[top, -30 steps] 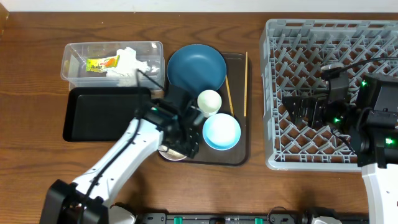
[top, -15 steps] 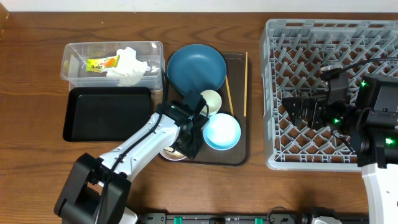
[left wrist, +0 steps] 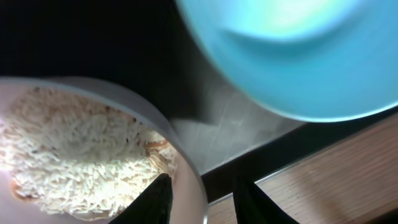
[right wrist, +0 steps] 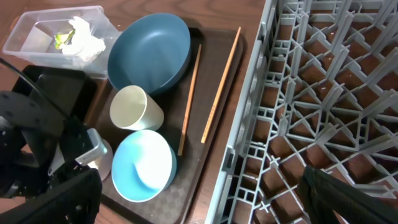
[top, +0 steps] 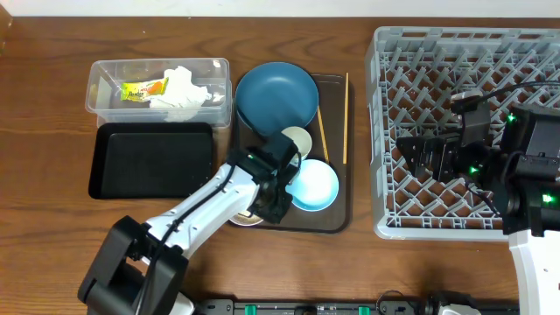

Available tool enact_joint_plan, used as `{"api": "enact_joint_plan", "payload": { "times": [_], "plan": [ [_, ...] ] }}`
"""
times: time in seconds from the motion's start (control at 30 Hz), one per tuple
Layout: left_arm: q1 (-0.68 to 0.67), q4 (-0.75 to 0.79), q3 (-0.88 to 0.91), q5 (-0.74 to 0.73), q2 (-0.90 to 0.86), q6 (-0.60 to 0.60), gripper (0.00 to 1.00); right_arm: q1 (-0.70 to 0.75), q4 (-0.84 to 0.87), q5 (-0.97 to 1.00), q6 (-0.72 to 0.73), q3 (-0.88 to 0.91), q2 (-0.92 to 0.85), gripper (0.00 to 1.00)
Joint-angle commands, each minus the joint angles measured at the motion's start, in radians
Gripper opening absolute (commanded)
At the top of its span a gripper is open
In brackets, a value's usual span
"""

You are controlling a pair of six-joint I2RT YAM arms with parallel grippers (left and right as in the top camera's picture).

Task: Sort waste into correct bins and load items into the dishwasher rack
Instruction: 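Lower the left gripper to the pink bowl and grasp its rim, then lift the pink bowl left and tip the rice onto the black tray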

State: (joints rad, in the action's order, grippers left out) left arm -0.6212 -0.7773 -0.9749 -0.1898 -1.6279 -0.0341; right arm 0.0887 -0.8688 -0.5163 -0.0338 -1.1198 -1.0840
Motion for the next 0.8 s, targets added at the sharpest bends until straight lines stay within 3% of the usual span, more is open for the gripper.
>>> {"api": "enact_joint_plan", "payload": {
  "times": [0.0, 0.37, 0.6, 0.77],
  "plan": [
    [-0.003, -0.002, 0.020, 0.073, -0.011, -0.056, 0.33, 0.002, -0.003, -0.004, -0.005, -0.021, 0.004, 0.99],
    [-0.003, 0.024, 0.020, 0.105, -0.011, -0.122, 0.14, 0.002, -0.003, -0.004, -0.005, -0.021, 0.004, 0.99],
    [-0.005, 0.036, 0.025, 0.105, -0.011, -0.121, 0.15, 0.002, -0.004, -0.004, -0.005, -0.021, 0.004, 0.99],
    [-0.005, 0.041, 0.025, 0.105, -0.011, -0.121, 0.24, 0.002, -0.005, -0.004, -0.005, -0.021, 0.004, 0.99]
  ]
}}
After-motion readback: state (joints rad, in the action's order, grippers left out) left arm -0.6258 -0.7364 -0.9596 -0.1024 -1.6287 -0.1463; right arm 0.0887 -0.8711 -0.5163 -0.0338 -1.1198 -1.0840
